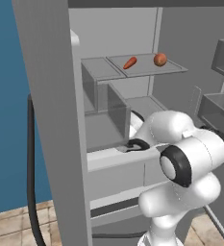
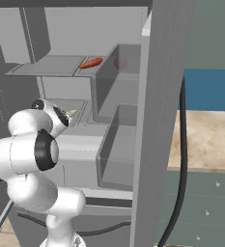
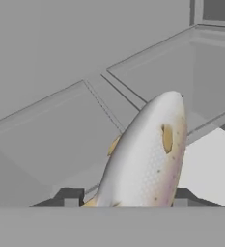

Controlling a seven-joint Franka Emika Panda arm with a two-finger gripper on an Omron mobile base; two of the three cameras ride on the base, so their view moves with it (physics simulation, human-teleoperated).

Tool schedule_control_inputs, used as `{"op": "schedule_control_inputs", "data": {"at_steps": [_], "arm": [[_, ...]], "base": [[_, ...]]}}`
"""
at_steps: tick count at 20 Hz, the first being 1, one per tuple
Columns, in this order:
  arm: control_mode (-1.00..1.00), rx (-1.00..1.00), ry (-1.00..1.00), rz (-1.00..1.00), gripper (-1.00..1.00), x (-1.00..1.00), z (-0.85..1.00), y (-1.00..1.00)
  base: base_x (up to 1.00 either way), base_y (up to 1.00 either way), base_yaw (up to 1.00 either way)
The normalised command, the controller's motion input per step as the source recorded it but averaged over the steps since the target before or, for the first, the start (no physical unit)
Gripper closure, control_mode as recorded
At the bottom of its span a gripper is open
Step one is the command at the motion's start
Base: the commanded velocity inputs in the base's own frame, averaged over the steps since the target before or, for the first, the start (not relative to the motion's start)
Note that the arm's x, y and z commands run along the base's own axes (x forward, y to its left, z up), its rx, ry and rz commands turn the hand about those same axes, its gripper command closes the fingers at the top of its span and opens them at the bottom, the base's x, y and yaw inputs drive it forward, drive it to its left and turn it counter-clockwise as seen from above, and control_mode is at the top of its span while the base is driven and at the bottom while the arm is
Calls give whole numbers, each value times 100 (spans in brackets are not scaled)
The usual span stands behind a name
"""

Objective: Gather the carrot and onion from the fridge and place them on a tray on the dining counter. Then gather the chicken drumstick and fish from the fridge and place them on the other tray.

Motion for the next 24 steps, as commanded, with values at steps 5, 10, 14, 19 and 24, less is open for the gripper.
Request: {"op": "schedule_control_inputs", "data": {"at_steps": [5,10,14,19,24], "arm": [[-100,0,19,0,100,-54,96,-5],[-100,0,25,0,100,-32,98,-12],[-100,0,19,0,100,-60,66,-11],[-100,0,7,0,100,-86,26,-8],[-100,0,1,5,100,-84,26,-21]], "base": [[0,0,0],[0,0,0],[0,0,0],[0,0,0],[0,0,0]]}}
